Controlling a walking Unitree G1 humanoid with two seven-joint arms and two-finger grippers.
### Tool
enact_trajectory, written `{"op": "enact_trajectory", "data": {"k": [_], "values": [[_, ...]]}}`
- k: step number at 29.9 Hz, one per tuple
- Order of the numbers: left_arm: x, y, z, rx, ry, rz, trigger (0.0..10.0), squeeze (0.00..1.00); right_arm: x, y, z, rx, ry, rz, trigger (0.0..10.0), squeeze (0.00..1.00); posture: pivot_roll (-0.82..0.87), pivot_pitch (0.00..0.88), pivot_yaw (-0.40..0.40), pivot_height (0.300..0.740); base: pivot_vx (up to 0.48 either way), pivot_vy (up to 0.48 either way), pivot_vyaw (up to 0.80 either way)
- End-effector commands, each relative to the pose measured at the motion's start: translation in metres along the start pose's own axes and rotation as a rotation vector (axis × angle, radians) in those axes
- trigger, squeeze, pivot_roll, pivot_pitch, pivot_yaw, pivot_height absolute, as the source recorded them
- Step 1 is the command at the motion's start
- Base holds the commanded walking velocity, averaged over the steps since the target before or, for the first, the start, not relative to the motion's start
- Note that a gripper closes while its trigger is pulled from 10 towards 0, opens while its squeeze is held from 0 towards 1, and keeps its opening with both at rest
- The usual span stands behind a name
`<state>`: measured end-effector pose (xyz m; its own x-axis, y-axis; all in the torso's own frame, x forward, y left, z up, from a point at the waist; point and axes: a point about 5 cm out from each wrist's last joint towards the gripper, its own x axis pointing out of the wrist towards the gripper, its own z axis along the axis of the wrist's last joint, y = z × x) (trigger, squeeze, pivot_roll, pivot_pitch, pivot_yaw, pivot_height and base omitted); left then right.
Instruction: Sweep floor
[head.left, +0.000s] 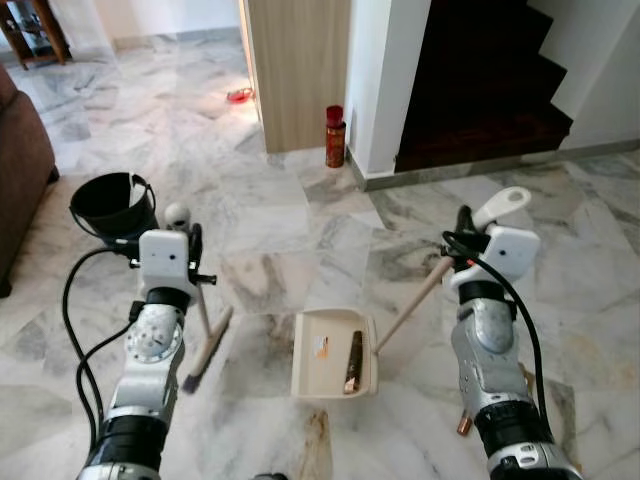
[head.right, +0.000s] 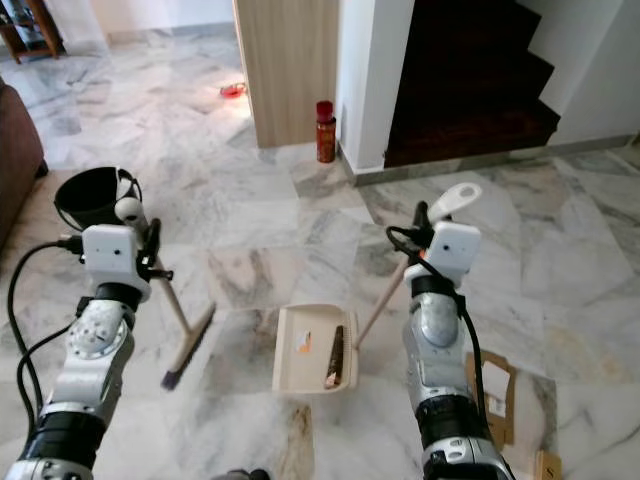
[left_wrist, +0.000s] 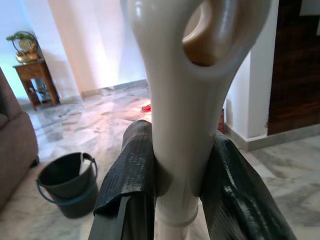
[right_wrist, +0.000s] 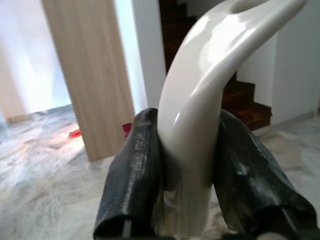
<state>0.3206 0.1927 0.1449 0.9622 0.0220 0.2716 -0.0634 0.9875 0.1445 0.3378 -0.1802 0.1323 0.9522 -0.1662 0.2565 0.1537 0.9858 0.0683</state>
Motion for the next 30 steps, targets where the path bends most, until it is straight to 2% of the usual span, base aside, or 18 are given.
{"op": "enact_trajectory", "data": {"k": [1,10,30], "values": [[0.0028,0.003,0.013,0.013,-0.057,0.002,10.0,0.0,0.0022,0.0041,0.0063,0.012,-0.028,0.011,10.0,0.0,0.07,0.105,-0.004,0.74,0.0,0.382,0.0],[0.0034,0.0059,0.015,0.019,-0.06,0.015,10.0,0.0,0.0034,0.011,0.0037,0.038,0.0,0.042,10.0,0.0,0.08,0.117,-0.004,0.74,0.0,0.385,0.0],[0.0022,0.008,0.0171,0.026,-0.059,0.02,10.0,0.0,0.0025,0.0125,0.0009,0.063,0.025,0.044,10.0,0.0,0.08,0.123,-0.001,0.74,0.0,0.385,0.0]]}}
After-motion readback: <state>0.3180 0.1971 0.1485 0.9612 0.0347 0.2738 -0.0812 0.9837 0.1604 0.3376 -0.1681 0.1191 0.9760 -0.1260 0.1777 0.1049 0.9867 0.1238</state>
